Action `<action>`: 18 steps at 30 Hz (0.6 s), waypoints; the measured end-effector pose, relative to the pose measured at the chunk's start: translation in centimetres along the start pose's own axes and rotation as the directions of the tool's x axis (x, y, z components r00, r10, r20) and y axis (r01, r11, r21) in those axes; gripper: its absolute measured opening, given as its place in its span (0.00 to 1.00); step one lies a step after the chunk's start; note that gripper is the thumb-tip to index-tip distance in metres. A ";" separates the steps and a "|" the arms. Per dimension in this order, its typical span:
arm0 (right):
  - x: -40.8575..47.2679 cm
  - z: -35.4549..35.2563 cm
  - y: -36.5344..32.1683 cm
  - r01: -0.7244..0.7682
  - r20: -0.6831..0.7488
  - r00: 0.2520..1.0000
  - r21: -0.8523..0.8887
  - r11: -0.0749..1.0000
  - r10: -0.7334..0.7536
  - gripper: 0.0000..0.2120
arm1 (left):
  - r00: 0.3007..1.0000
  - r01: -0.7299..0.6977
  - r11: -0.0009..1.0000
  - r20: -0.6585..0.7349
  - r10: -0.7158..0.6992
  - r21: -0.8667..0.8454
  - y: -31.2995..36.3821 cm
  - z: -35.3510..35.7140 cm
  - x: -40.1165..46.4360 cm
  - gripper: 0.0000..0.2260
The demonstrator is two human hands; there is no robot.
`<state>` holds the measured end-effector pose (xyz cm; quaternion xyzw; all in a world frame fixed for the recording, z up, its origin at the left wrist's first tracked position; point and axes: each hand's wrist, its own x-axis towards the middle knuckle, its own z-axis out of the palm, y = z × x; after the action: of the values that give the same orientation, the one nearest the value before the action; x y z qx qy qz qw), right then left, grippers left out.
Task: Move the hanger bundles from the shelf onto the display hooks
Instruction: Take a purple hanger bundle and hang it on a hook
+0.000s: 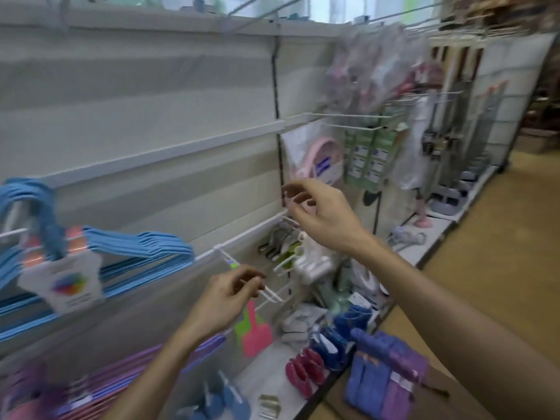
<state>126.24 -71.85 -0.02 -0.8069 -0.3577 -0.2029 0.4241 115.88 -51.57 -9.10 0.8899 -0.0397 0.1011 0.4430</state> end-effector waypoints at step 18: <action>-13.7 -22.0 15.8 -0.437 -0.285 0.876 -0.128 0.890 0.389 0.11 | 0.866 -0.306 0.952 0.408 0.289 -0.023 11.4 25.4 9.8 0.04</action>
<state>128.47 -101.73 -4.86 -0.8687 -0.0990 -0.2411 0.4212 127.30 -78.53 -13.04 0.8836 -0.2653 -0.0182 0.3853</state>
